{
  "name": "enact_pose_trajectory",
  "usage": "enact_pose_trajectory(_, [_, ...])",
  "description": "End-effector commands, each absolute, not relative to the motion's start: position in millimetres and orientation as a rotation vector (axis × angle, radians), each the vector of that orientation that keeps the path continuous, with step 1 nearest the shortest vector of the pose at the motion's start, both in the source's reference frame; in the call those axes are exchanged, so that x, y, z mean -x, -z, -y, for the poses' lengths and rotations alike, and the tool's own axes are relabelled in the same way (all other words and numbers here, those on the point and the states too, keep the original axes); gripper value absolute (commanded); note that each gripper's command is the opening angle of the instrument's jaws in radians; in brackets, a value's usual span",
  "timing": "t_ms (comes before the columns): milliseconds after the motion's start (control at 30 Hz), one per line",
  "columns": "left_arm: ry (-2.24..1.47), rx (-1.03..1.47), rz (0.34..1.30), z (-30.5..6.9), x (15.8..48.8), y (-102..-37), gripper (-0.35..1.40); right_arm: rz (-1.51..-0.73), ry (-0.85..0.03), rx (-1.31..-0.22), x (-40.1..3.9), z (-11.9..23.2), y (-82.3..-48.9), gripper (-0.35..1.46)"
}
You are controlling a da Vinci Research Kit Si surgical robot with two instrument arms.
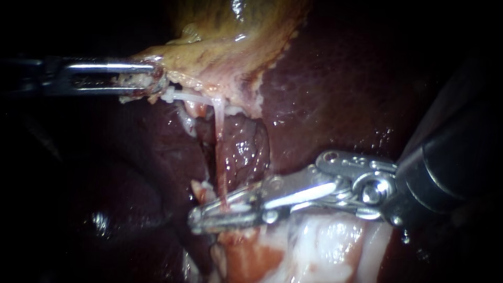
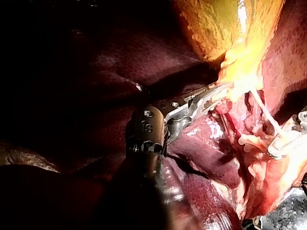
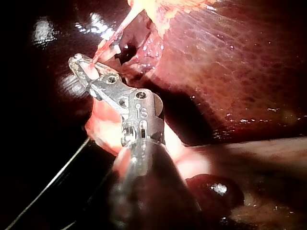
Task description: Going back first clip right tube
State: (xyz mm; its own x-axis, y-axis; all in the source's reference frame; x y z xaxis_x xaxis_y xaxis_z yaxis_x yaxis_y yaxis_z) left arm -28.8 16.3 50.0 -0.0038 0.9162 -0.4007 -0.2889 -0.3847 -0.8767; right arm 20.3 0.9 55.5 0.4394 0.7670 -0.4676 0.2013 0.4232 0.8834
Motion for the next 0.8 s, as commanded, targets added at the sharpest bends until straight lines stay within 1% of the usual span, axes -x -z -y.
enact_pose_trajectory(33, [-1.577,1.295,0.728,-16.3,28.8,-50.0,-0.35,-1.092,-0.460,-1.111,-20.2,-0.9,-55.6,-0.35])
enact_pose_trajectory(300, [-1.578,1.295,0.729,-16.3,28.8,-49.9,-0.35,-1.092,-0.460,-1.111,-20.1,-1.1,-55.9,-0.35])
enact_pose_trajectory(400, [-1.578,1.295,0.729,-16.3,28.8,-49.9,-0.35,-1.092,-0.461,-1.109,-20.4,-1.3,-56.3,0.17])
enact_pose_trajectory(433, [-1.578,1.295,0.729,-16.3,28.8,-49.9,-0.35,-1.101,-0.461,-1.092,-20.5,-1.3,-56.5,0.36])
enact_pose_trajectory(500, [-1.578,1.295,0.730,-16.3,28.8,-49.9,-0.35,-1.127,-0.451,-1.041,-20.5,-1.4,-56.9,0.44])
enact_pose_trajectory(533, [-1.578,1.295,0.730,-16.3,28.8,-49.9,-0.35,-1.148,-0.450,-0.989,-20.5,-1.5,-57.1,0.47])
enact_pose_trajectory(600, [-1.578,1.295,0.730,-16.3,28.8,-49.9,-0.35,-1.170,-0.476,-0.885,-20.4,-1.7,-57.4,0.49])
enact_pose_trajectory(667, [-1.578,1.295,0.730,-16.3,28.8,-49.9,-0.35,-1.166,-0.462,-0.823,-20.0,-2.1,-57.7,0.50])
enact_pose_trajectory(700, [-1.578,1.295,0.730,-16.3,28.7,-49.9,-0.35,-1.160,-0.442,-0.785,-19.8,-2.3,-57.8,0.50])
enact_pose_trajectory(800, [-1.578,1.296,0.730,-16.3,28.7,-49.9,-0.35,-1.105,-0.393,-0.691,-18.9,-3.0,-58.0,0.50])
